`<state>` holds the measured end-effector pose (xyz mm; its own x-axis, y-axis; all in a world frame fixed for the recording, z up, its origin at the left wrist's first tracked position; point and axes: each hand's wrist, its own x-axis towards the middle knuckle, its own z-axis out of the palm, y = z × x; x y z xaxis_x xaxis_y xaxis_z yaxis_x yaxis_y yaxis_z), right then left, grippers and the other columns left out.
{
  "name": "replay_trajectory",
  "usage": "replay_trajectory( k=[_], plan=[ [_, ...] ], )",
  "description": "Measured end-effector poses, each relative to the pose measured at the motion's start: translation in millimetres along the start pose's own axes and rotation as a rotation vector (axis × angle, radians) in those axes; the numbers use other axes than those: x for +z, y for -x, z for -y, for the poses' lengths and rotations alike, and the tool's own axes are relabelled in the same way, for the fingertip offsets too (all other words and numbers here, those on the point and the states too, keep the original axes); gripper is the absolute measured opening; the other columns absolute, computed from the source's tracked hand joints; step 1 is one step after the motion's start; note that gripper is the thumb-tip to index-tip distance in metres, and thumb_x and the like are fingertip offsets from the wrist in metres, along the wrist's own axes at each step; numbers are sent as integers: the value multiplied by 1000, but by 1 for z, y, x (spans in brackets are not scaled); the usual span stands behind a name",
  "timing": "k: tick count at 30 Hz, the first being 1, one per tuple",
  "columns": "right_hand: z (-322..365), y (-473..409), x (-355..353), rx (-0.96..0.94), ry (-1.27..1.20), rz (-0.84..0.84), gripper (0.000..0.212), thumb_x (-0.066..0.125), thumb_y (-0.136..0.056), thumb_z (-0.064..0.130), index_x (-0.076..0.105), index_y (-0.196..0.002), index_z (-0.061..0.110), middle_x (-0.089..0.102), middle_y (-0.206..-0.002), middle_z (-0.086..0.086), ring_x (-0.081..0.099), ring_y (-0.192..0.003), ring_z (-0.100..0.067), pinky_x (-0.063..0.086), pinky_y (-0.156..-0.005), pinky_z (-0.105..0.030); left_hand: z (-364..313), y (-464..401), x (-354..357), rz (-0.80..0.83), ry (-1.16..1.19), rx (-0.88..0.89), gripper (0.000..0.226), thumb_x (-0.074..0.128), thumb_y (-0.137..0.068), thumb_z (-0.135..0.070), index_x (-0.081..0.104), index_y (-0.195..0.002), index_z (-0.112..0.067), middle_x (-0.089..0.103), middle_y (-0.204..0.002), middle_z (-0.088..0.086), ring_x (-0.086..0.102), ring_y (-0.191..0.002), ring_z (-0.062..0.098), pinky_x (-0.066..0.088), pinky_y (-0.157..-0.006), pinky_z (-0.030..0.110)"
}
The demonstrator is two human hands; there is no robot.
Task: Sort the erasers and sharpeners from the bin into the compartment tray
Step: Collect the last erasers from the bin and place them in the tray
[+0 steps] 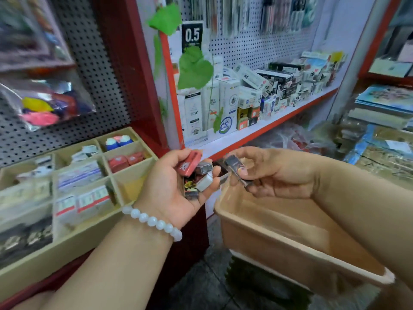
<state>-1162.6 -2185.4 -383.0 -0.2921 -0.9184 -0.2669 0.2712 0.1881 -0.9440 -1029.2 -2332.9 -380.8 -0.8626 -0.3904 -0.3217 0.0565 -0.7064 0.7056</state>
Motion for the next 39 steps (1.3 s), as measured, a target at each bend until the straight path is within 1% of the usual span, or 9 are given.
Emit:
replay_trajectory(
  k=[4,7,11,15,23,28,31,35,39],
  plan=[
    [17,-27,39,-51,47,42,45,64,-76,1,57,-112,26,63,-77,-5,53,-54,-14,42,-51,-19,-29,15,-22,-78,8,45,20,50,-90,-26,63,-85,-10,62,-77,12,63,-73,28,56,-51,31],
    [24,-54,67,-64,49,69,52,62,-69,-2,54,-115,20,61,-66,-3,55,-51,-12,40,-51,-20,-53,25,-44,-157,22,99,19,51,-90,-24,62,-84,-9,63,-84,14,64,-75,29,57,-54,33],
    [31,-93,109,-104,0,78,57,63,-59,-5,54,-112,16,65,-76,-7,62,-51,-12,51,-50,-19,-87,36,-75,-261,135,194,17,51,-90,-21,58,-85,-7,61,-85,16,63,-75,32,57,-63,38],
    [31,-126,152,-119,-29,90,53,64,-70,-12,49,-116,8,68,-78,-7,67,-56,-13,57,-54,-22,-118,51,-114,-379,142,307,18,53,-88,-23,61,-84,-7,64,-84,14,65,-76,31,59,-64,38],
    [8,-181,228,-315,828,-3,57,87,-59,33,63,-110,29,47,-84,8,47,-65,-5,44,-65,-23,-167,102,-191,-545,146,551,20,51,-92,-25,61,-83,-10,64,-86,11,67,-87,30,58,-76,36],
    [-13,-196,260,-383,1085,60,50,85,-63,37,67,-107,21,57,-81,5,52,-70,-7,39,-60,-18,-173,110,-223,-594,212,572,20,50,-92,-26,61,-88,-10,64,-86,10,67,-87,28,59,-66,35],
    [-19,-203,263,-485,1349,29,51,81,-61,50,69,-100,18,64,-86,4,52,-92,-17,43,-75,-29,-173,105,-231,-592,251,556,19,52,-91,-26,61,-92,-9,63,-88,11,67,-84,29,59,-68,36],
    [-23,-199,265,-503,1483,-5,65,76,-63,57,64,-122,29,67,-105,11,40,-112,-16,35,-99,-37,-172,99,-236,-593,248,545,17,53,-91,-25,60,-91,-9,63,-88,10,67,-84,29,59,-68,37],
    [-27,-197,269,-542,1418,-62,55,77,-60,57,71,-107,29,67,-88,15,44,-109,-11,32,-99,-34,-169,96,-233,-570,230,515,20,52,-91,-25,60,-83,-10,61,-85,11,66,-81,30,58,-76,36]
  ],
)
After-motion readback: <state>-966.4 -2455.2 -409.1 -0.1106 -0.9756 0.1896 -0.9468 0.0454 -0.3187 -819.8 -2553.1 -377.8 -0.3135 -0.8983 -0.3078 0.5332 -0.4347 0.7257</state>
